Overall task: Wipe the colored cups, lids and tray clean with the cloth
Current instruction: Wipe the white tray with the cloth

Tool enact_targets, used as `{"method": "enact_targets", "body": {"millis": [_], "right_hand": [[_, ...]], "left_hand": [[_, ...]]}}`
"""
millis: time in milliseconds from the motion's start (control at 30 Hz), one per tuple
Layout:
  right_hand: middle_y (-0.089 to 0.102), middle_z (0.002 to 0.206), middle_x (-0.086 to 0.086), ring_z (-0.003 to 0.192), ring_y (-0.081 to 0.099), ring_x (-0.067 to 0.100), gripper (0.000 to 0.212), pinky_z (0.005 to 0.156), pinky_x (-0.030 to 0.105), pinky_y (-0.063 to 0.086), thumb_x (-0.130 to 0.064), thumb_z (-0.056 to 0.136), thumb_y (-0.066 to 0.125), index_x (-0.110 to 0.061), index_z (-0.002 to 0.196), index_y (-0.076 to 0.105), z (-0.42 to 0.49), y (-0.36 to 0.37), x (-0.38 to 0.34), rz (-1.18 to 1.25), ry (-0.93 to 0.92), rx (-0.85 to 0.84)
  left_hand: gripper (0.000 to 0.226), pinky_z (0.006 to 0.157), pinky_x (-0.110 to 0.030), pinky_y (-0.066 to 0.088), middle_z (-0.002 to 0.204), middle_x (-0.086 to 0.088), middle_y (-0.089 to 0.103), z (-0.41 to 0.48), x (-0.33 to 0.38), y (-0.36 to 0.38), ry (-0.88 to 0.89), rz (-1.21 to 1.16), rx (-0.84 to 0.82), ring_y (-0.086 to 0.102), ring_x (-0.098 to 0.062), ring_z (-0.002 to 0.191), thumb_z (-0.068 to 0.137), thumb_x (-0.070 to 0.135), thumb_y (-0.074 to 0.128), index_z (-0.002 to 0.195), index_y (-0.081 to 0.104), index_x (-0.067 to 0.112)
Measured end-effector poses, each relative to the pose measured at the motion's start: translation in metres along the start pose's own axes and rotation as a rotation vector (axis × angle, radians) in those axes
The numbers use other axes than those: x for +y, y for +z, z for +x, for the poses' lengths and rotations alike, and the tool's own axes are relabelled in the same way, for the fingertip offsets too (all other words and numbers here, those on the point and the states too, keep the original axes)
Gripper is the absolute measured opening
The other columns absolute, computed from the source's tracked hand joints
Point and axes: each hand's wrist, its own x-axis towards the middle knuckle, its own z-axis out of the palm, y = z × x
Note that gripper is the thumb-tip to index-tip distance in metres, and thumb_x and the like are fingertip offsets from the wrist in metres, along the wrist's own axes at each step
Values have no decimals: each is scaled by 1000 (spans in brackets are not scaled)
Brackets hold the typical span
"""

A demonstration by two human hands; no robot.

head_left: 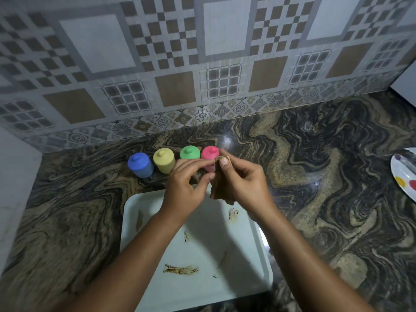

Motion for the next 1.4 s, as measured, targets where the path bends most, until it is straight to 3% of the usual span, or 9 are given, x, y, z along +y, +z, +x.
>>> {"method": "enact_targets", "body": {"millis": [100,200,333,533,767,900,1033,1200,1400], "right_hand": [[73,82,-17,62,58,-4,23,52,13,44,-31,100,62,-29,119,75,-21,4,11,-83,8,-2],[67,80,-15,64,59,12,32,49,21,44,-46,94,63,-32,121,73,-39,5,19,-118,103,32],[67,87,-18,63,63,19,26,45,28,46,-31,100,62,-23,121,74,-55,13,15,-65,129,-6],[64,66,17,49,55,36,28,44,34,41,-31,101,59,-21,125,70,-72,34,3,-19,121,-96],[69,74,30,59,56,64,23,47,34,41,-35,102,57,-30,118,72,-91,47,-5,-9,135,-180],[67,69,24,54,60,43,22,46,30,41,-34,102,58,-32,117,74,-96,48,-1,-39,106,-155],[75,97,-19,93,72,6,29,71,19,57,-27,99,63,-19,125,72,-86,43,8,-263,5,-26],[73,119,1,101,56,-15,30,75,0,42,-25,97,65,-15,125,71,-55,32,7,-547,-152,107],[71,78,-3,78,63,7,27,72,24,48,-25,96,64,-19,120,74,-6,17,16,-652,-157,193]], "left_hand": [[22,92,-23,46,103,13,69,-27,-1,-16,-111,10,9,61,-13,102,84,11,75,105,75,17],[24,87,-11,43,103,23,67,-46,4,-30,-252,-8,-16,59,-3,99,86,14,75,107,74,24],[35,67,-11,46,104,19,73,-60,21,-38,-449,-315,-127,61,1,82,88,11,72,112,69,36],[26,79,-54,56,97,15,75,-71,36,-49,-487,-398,-3,68,-11,94,86,16,75,96,72,39],[15,69,-31,53,86,14,75,-88,37,-61,-474,-360,59,69,-8,84,84,17,76,85,71,31],[13,74,-22,53,87,13,75,-94,35,-65,-458,-363,66,69,-8,84,85,15,76,87,72,27],[8,80,-24,55,88,15,75,-93,23,-61,-497,-293,66,68,-5,85,86,21,75,91,74,27],[11,74,-20,52,91,15,72,-64,12,-47,-481,-122,-47,65,-3,82,89,23,70,99,74,22],[21,81,-34,56,102,0,75,-1,-8,-7,-429,108,-169,69,-19,92,89,24,69,108,70,16]]}}
